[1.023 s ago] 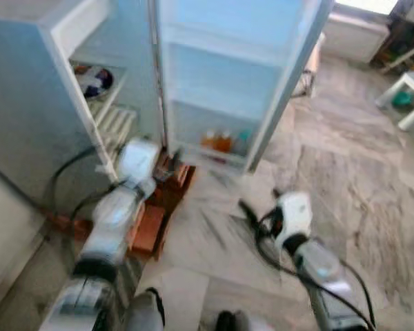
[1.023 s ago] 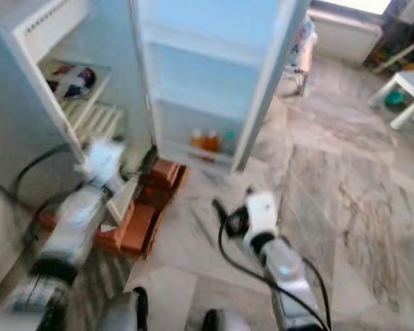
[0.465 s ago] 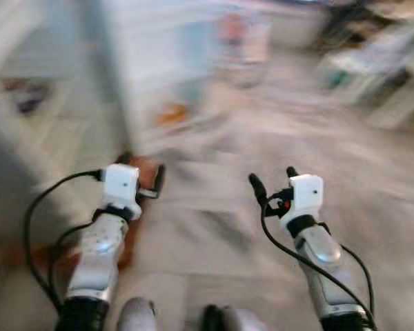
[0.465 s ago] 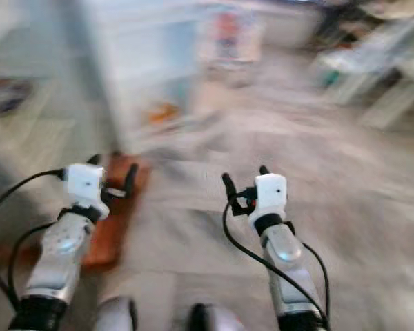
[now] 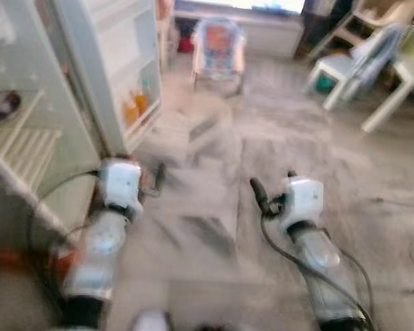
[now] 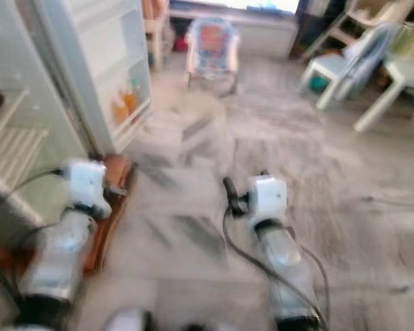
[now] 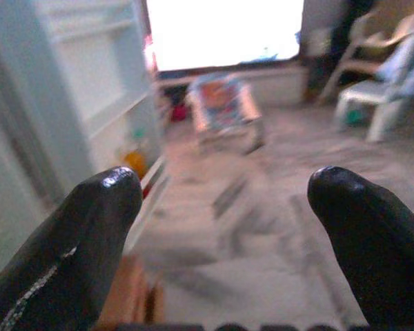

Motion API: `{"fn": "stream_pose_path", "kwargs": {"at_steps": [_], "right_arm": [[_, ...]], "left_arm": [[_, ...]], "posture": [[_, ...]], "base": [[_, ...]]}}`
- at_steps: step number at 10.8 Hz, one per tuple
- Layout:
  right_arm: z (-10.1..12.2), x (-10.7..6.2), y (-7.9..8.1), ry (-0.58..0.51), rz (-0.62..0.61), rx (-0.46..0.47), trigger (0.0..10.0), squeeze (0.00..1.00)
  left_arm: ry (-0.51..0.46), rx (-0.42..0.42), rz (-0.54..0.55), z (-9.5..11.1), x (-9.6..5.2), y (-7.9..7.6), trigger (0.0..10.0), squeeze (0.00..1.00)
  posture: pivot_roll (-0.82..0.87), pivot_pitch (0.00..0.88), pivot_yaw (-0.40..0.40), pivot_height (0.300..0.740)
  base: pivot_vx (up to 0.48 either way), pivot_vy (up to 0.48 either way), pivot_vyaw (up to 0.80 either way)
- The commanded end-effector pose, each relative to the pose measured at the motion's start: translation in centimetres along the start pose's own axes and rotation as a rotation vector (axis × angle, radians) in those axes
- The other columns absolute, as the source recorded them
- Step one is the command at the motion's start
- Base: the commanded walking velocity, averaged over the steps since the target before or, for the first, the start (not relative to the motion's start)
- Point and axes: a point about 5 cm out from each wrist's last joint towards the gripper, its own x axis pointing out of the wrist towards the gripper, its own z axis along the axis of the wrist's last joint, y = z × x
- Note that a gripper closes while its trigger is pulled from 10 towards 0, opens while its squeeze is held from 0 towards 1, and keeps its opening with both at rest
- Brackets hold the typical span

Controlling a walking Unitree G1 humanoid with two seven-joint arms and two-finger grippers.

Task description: Restocking fridge

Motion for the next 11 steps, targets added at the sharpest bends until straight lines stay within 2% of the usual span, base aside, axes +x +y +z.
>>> {"fn": "stream_pose_path", "kwargs": {"at_steps": [1, 4, 11], "right_arm": [[0.2, -0.2, -1.2, -0.003, -0.034, -0.023, 10.0, 0.00], [0.3, -0.2, -1.3, -0.011, -0.043, -0.021, 10.0, 0.00], [1.1, 0.8, -0.9, -0.039, -0.034, -0.030, 10.0, 0.00]], "left_arm": [[-0.007, -0.006, -0.022, 0.3, 0.4, -0.9, 10.0, 0.00], [-0.002, 0.001, -0.030, 0.2, 0.5, -1.5, 10.0, 0.00], [-0.006, 0.013, -0.039, 0.5, 0.7, -2.0, 10.0, 0.00]], "posture": [[0.12, 0.082, -0.088, 0.740], [0.12, 0.081, -0.088, 0.740], [0.13, 0.091, -0.084, 0.740]], "base": [[0.368, -0.304, 0.00], [0.423, -0.089, 0.00], [0.437, 0.000, -0.80]]}}
